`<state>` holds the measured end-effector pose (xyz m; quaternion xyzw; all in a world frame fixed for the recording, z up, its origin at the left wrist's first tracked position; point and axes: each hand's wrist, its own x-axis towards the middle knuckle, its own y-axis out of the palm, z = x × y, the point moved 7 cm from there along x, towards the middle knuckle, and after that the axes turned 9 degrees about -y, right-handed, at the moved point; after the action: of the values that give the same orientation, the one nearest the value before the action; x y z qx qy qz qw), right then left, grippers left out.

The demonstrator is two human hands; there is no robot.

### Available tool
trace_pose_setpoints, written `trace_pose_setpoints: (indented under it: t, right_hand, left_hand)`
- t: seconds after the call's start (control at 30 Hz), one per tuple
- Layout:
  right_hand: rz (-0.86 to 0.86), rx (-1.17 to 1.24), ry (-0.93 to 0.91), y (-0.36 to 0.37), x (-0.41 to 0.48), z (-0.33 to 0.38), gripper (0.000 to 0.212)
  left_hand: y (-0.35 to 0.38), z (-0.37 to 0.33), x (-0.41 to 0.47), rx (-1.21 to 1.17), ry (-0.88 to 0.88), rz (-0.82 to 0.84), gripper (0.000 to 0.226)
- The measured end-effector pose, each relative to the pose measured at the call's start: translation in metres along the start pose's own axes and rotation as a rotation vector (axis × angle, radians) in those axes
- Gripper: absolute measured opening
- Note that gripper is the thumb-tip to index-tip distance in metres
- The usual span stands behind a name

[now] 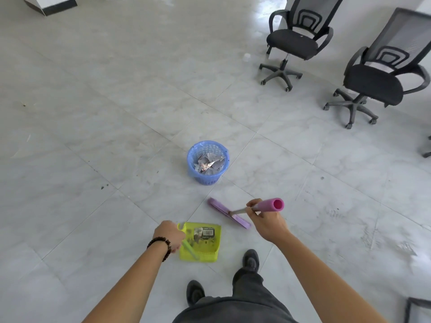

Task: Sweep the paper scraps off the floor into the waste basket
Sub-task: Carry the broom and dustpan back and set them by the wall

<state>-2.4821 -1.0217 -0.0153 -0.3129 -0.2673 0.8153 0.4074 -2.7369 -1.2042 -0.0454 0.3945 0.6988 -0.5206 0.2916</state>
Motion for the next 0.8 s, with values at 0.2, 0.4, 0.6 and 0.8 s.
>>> trace_pose_setpoints:
  t: [0.2,0.4,0.6,0.8]
  right_hand:
    - [-0.166,0.126,-0.049,-0.01,-0.006,0.003,0.01]
    - [-0.361,0.248,-0.024,-0.084,-0.01,-0.009,0.008]
    - [-0.511,0.313,-0.023,-0.175,-0.016,-0.063,0.01]
    - [-0.687,0.303,-0.089,-0.308,-0.013,-0.121,0.017]
  left_hand:
    - [0.033,-0.01,-0.017,0.2,0.132,-0.02,0.015]
    - [0.065,-0.08,-0.037,0.522,0.411,-0.006,0.009]
    - [0.115,-0.205,-0.086,0.648,0.668,-0.149,0.037]
    - [0.193,-0.347,-0.149,0.747,0.887,-0.174,0.037]
